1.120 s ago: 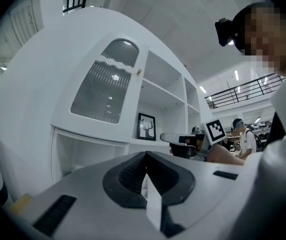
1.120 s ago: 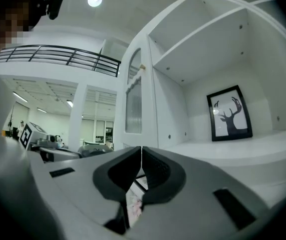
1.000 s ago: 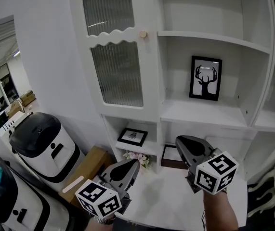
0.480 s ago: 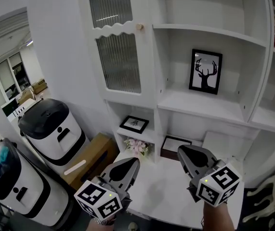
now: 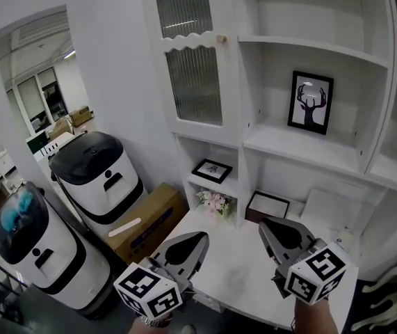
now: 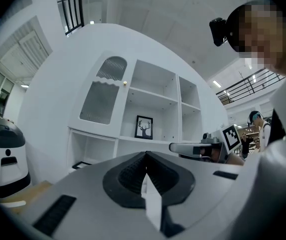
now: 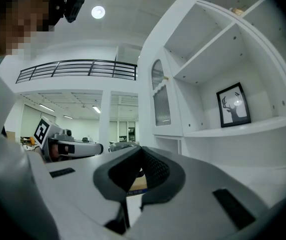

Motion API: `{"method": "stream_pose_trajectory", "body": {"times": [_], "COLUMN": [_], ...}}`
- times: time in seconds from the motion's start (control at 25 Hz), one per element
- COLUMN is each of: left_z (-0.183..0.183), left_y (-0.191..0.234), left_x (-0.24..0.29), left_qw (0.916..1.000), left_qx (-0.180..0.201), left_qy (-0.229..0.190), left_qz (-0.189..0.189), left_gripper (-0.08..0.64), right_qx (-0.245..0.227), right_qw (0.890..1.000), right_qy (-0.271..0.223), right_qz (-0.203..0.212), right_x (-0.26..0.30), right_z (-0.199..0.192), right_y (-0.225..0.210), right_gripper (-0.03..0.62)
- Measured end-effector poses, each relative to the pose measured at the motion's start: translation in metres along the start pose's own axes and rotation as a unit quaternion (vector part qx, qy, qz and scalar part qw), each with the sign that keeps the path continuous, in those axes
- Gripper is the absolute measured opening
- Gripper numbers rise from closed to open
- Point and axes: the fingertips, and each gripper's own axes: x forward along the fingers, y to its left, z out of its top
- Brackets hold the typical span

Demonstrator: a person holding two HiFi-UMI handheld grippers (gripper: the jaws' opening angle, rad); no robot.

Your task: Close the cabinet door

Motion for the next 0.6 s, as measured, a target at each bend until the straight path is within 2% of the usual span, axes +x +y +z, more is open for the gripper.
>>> {"method": "stream_pose_trajectory", "body": {"times": [0.2,0.6], "left_z": [0.003,0.011], "left_y": [0.006,0.034], "left_x": [-0.017,-0.057], "left_qw": [1.0,0.9989], "left_qx": [-0.002,0.0], "left_qy": [0.0,0.012], "left_qz": [-0.003,-0.046], "left_gripper": [0.005,0.005], "right_qx": [0.003,0.013], "right_qw": [1.0,0.999], "right_qy": [-0.003,0.001], "right_qz": [-0.002,-0.051], "right_x": [0.003,0.018], "right_z": [0.001,-0.008], "right_y": [0.019,0.066], "right_gripper": [0.005,0.005]}}
